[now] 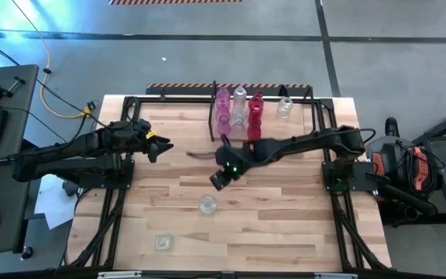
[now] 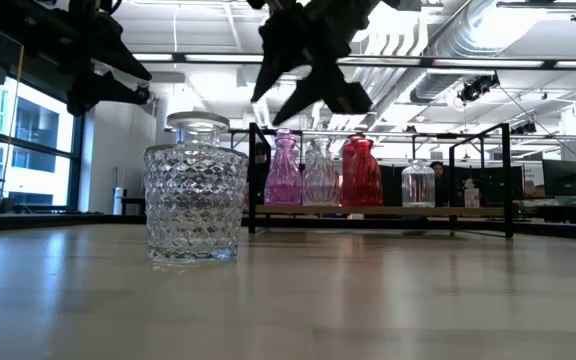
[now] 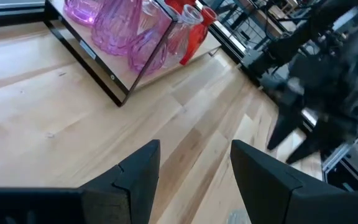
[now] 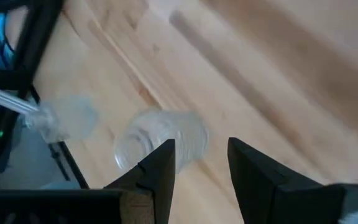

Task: Sort vases onto shelf
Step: Align the transparent vase with the other transparent vase on the shelf

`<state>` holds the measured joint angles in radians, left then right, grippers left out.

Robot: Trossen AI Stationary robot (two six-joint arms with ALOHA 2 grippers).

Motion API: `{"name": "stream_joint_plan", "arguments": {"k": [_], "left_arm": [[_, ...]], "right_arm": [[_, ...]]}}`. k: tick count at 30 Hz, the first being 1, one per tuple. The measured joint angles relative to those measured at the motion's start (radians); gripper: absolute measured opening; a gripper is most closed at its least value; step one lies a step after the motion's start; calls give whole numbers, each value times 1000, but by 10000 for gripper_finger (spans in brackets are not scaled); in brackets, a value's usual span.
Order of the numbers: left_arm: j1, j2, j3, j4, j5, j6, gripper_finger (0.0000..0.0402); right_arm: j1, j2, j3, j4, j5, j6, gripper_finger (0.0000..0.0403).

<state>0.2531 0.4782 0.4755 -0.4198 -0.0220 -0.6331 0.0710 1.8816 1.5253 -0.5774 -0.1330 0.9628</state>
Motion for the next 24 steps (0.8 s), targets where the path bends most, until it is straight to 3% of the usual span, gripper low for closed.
{"name": "stream_joint_plan", "arguments": {"k": [11,24], "left_arm": [[0,0,0,-1,20,-10,186],[0,0,0,-1,14,-36,186]], "right_arm": [[91,0,-199,353,-9,229,129],[79,0,-252,432,-27,298,129]]}}
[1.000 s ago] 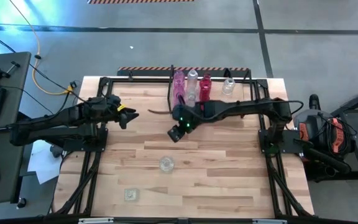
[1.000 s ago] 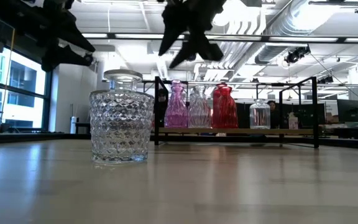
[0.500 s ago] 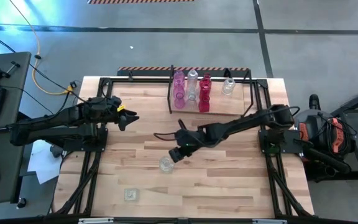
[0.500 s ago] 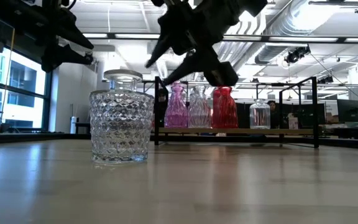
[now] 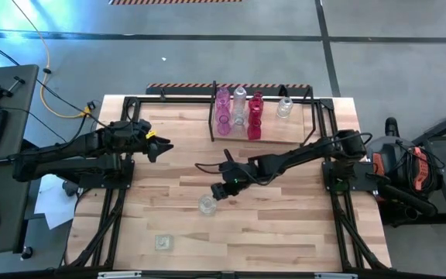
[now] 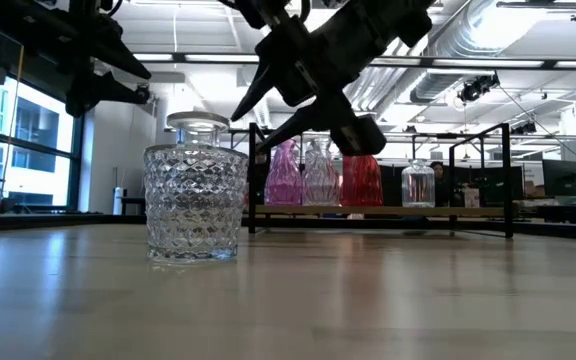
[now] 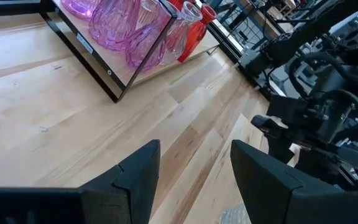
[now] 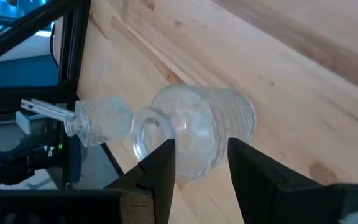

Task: Sort vases onto shelf
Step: Align the transparent vase with the other transparent vase on the shelf

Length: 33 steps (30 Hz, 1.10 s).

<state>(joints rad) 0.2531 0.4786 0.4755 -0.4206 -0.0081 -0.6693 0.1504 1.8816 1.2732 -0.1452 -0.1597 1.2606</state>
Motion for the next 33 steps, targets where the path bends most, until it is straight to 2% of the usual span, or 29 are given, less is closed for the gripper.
{"name": "stream_joint_plan", "arguments": {"k": [6,11,14,23,29,33], "left_arm": [[0,1,0,0,-4,0,186],[1,1,0,0,-8,0,186],[1,1,0,0,-7,0,186],[1,21,0,3,-7,0,186],[1,42,0,5,-7,-17,186],[1,55,0,0,-44,-84,186]], "right_arm": [[-22,1,95,-89,-9,-68,129],[-55,1,220,-389,-10,-206,129],[-72,0,249,-487,-14,-268,129],[-77,65,260,-465,-172,-338,129],[-91,86,344,-488,-148,-406,129],[-115,86,387,-565,-131,-486,129]]}}
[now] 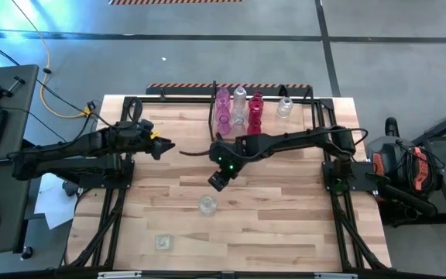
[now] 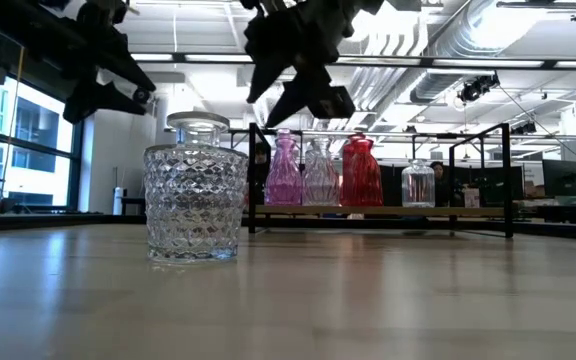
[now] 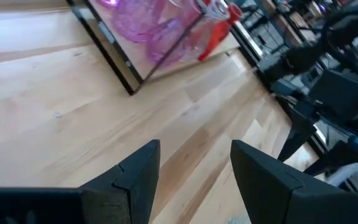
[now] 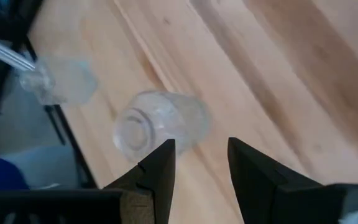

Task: Sort vases onto shelf
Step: Align the transparent vase with the other transparent vase on the shelf

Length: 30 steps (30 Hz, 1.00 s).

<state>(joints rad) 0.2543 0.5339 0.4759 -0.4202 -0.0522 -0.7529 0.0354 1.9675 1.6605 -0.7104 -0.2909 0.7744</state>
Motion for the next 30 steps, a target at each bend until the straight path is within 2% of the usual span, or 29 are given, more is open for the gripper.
{"name": "stream_joint_plan", "arguments": {"k": [7,16,24,30], "left_arm": [[0,11,0,0,-36,-70,186],[-3,11,0,15,-46,-179,186],[-43,11,1,85,-45,-75,186],[-68,11,1,83,16,-17,186]], "right_arm": [[-13,0,-5,-69,3,-159,129],[4,19,-6,-41,9,-283,129],[56,19,-6,48,83,-158,129],[82,19,-6,116,108,-54,129]]}}
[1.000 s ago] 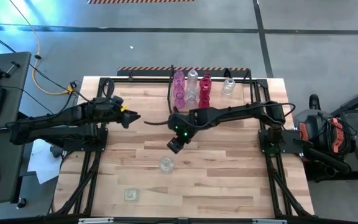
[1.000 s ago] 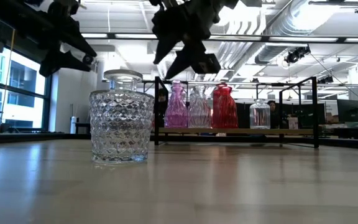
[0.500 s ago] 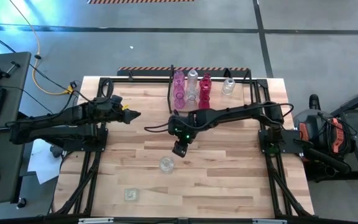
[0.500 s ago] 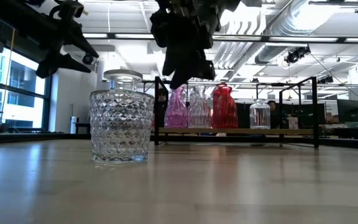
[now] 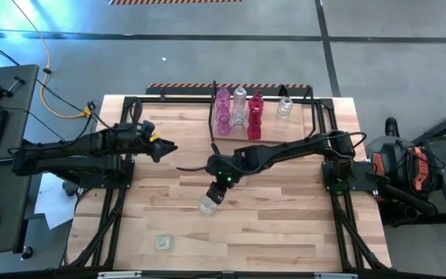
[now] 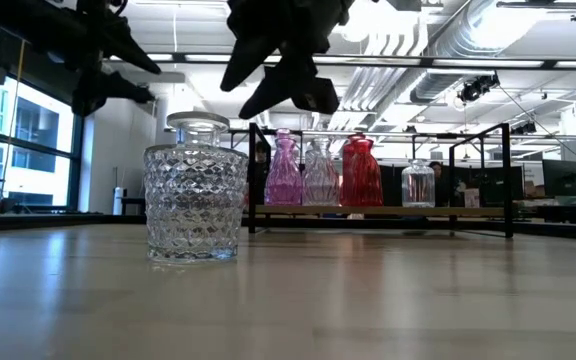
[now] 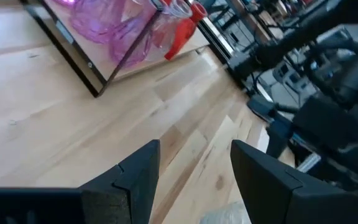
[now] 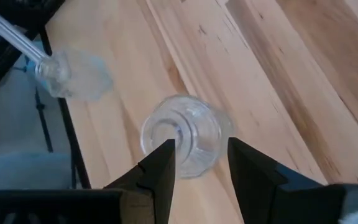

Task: Sort vases onto shelf
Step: Align the transparent vase with the other transparent vase on the shelf

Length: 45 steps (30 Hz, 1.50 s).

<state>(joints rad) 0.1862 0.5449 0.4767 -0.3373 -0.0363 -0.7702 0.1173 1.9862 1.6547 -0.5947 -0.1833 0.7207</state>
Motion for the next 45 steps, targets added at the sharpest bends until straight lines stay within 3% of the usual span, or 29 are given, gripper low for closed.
{"name": "stream_joint_plan", "arguments": {"k": [17,24,32,45], "left_arm": [[-94,0,0,0,6,34,186],[-99,0,0,5,6,32,186],[-101,0,0,7,6,31,186],[-100,0,0,6,6,42,186]], "right_arm": [[46,29,12,-19,-3,-31,129],[53,129,206,-182,76,-110,129],[40,277,414,-358,23,-180,129],[40,325,473,-400,-15,-179,129]]}}
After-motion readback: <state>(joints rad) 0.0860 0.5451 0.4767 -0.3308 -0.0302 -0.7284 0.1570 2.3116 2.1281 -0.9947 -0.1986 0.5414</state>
